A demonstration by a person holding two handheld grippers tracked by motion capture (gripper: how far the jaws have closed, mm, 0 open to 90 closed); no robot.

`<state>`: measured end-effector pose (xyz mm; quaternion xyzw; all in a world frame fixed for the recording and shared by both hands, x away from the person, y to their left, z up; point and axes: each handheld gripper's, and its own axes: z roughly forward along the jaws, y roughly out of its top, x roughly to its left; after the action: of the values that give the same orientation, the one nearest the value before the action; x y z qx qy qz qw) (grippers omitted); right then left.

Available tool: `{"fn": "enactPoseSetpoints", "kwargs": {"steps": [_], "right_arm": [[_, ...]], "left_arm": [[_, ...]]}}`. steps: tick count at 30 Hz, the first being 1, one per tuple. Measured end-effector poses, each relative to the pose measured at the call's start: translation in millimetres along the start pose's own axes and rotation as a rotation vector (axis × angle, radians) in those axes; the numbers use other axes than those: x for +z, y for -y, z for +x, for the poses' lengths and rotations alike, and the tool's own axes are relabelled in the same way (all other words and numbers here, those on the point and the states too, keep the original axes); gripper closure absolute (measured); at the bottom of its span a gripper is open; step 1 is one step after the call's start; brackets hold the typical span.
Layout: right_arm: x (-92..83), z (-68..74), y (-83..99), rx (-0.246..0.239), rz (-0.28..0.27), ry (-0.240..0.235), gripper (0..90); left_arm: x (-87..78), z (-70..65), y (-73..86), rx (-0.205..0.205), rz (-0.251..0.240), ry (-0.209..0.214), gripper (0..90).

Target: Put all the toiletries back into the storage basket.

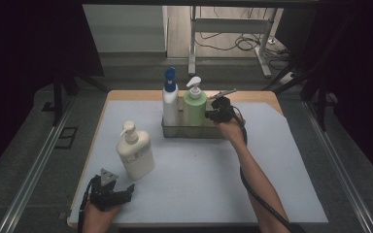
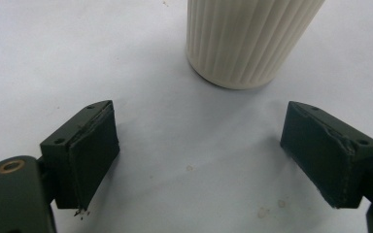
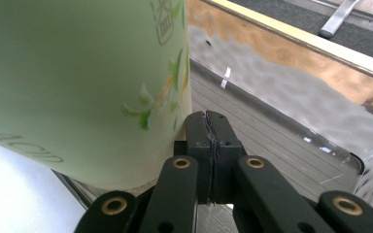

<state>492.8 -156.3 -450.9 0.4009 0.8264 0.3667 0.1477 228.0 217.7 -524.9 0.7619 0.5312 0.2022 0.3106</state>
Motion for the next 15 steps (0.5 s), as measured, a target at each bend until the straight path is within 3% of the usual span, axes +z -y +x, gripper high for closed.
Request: {"fn": "enactPoseSetpoints", "kwargs": {"steps": [15], "right_arm": [[5.0, 8.9, -1.7, -0.012, 0.016, -0.016, 89.5]], "left_arm": [[0.0, 0.0, 0.0, 0.000, 0.000, 0.000, 13.4]]}}
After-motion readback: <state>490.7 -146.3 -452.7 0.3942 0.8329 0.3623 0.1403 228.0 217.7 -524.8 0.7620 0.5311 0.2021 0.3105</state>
